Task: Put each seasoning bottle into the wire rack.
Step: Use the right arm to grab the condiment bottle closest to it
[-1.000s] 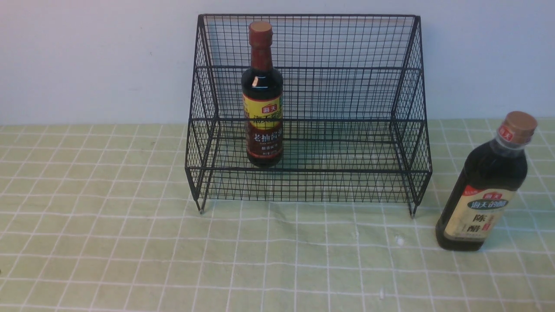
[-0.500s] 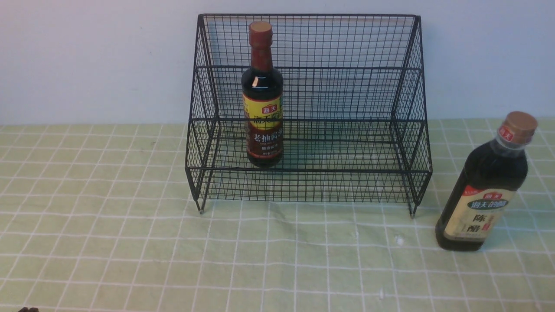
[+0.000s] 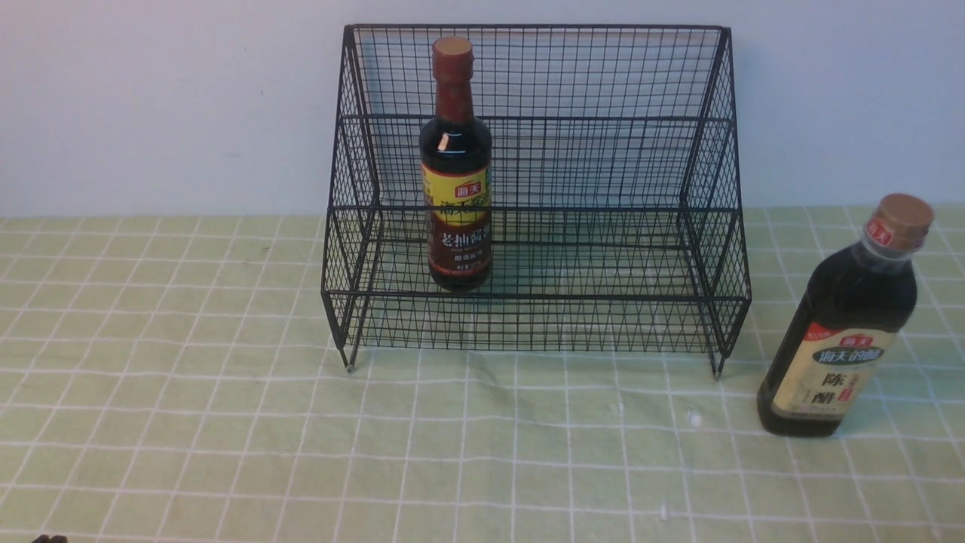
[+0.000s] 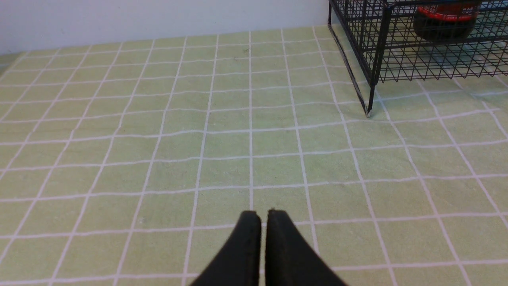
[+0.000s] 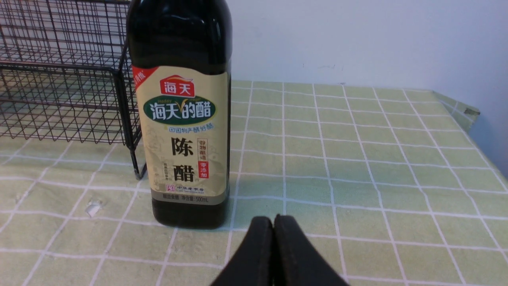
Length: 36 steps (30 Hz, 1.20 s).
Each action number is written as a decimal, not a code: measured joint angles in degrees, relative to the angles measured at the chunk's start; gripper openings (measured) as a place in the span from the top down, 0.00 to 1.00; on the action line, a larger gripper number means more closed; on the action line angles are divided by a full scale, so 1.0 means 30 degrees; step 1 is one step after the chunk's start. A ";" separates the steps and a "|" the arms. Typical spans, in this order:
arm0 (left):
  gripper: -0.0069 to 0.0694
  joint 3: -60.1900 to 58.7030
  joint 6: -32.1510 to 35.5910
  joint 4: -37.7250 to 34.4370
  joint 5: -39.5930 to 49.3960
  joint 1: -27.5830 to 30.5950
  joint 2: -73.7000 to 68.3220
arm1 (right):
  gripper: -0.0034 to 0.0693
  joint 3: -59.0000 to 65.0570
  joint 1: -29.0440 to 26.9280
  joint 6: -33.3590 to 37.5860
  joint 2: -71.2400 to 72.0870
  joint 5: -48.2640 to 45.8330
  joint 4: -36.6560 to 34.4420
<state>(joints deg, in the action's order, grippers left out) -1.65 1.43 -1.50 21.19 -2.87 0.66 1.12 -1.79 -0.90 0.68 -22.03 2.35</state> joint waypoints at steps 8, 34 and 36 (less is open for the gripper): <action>0.90 0.0000 0.0000 0.0000 0.0019 0.0015 0.0000 | 0.97 0.0000 0.0000 0.0000 0.0000 0.0000 -0.0112; 0.90 0.0000 0.0000 0.0000 0.0053 0.0015 0.0000 | 0.97 -0.1252 0.0000 -0.1841 0.0000 0.7191 -1.1542; 0.90 0.0000 0.0000 0.0000 0.0053 0.0015 0.0000 | 0.97 -0.3979 0.0000 -0.1044 -0.1077 0.4003 -1.0493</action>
<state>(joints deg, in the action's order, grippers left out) -1.65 1.43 -1.50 21.35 -2.83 0.66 -10.81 -1.79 -4.03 -2.55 -10.02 -29.12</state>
